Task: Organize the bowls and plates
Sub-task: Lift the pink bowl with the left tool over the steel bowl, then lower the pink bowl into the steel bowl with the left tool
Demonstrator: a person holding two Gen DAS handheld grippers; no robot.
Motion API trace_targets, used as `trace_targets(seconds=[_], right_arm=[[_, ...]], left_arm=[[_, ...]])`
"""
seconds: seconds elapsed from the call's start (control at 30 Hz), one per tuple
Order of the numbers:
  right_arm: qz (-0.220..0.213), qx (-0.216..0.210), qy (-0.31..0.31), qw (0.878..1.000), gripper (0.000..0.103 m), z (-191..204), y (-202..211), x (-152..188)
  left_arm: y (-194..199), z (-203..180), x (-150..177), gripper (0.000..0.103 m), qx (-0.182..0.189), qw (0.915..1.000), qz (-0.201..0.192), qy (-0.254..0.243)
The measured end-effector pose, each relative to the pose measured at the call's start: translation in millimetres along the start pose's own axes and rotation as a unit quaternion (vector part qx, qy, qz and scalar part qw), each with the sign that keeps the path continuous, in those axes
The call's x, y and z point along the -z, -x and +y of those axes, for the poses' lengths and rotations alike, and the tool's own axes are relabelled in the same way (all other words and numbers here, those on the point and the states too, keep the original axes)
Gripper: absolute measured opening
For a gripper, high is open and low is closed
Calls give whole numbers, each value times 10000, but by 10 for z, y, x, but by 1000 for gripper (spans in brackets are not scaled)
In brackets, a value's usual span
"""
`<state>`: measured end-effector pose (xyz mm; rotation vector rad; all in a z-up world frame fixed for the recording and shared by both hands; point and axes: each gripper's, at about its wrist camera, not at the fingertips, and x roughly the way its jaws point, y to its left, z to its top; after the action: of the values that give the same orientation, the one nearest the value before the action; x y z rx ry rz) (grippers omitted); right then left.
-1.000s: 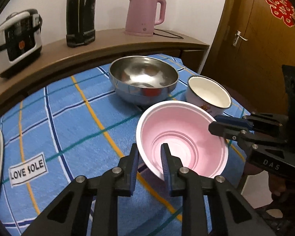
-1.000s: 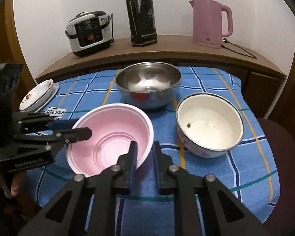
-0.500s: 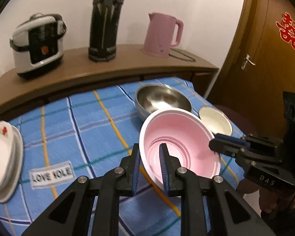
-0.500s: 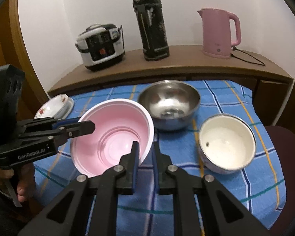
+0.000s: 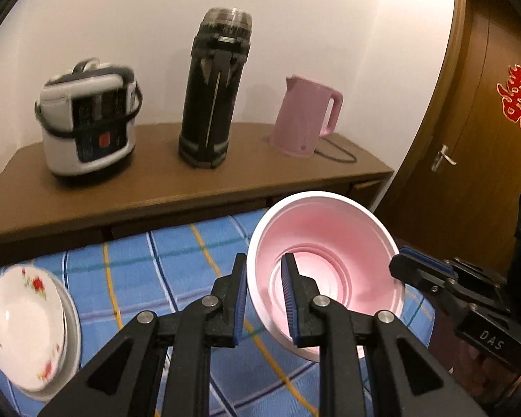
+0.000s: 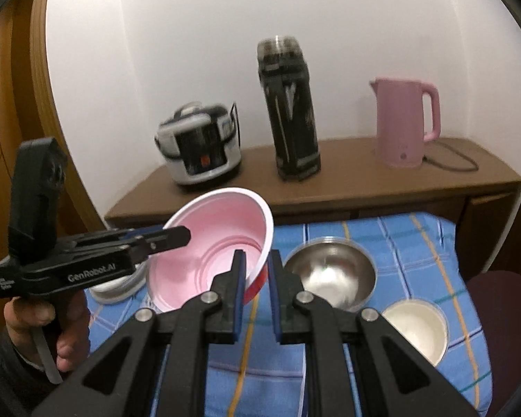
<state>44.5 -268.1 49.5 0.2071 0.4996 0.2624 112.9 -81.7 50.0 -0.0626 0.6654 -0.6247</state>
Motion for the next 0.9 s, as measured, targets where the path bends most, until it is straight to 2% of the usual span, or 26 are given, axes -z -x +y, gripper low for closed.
trace_targets(seconds=[0.17,0.3,0.6,0.7,0.9], right_arm=[[-247,122,26,9996,13,-38,28,-214],[-321,217,102,9992,13,-87,30,-314],[-436,529,-89,9976,13,-312,63,-337],[-345,661,-167,9971,13,-391,23,-293],[-205,848,-454,9952,13,-581,-96,-204]], left_arm=[[-14,-74,-283,21,22,9997,-209,-120],[-93,-110,-386,21,23,9995,-286,-119],[-389,-292,-543,21,143,9994,-40,-308],[-436,-306,-532,21,303,9992,-63,-248],[-655,-395,-429,21,300,9982,209,-484]])
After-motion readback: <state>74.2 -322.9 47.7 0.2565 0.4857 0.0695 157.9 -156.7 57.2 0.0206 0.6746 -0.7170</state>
